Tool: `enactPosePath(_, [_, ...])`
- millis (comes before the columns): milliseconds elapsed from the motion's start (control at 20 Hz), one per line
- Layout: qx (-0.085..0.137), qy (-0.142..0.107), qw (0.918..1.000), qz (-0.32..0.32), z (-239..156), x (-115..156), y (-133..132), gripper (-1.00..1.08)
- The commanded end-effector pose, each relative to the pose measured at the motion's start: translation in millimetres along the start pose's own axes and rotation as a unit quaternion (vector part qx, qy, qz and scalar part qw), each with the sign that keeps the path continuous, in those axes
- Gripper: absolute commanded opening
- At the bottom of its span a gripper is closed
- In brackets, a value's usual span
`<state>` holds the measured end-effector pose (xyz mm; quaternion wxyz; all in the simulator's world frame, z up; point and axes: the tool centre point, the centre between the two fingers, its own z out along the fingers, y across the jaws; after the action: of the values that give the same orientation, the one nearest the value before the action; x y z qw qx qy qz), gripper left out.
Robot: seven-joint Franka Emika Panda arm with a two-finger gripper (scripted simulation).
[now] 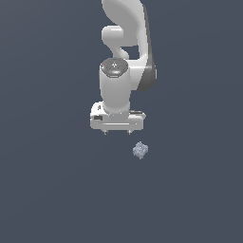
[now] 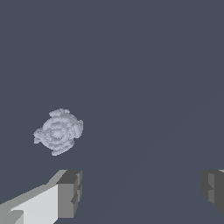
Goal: Pick up the object and move it to a goal position.
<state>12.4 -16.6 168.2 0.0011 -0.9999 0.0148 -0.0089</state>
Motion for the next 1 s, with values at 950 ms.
enactPosePath(950, [0.004, -0.012, 0.9998, 0.016, 10.6, -1.8, -0.4, 1.0])
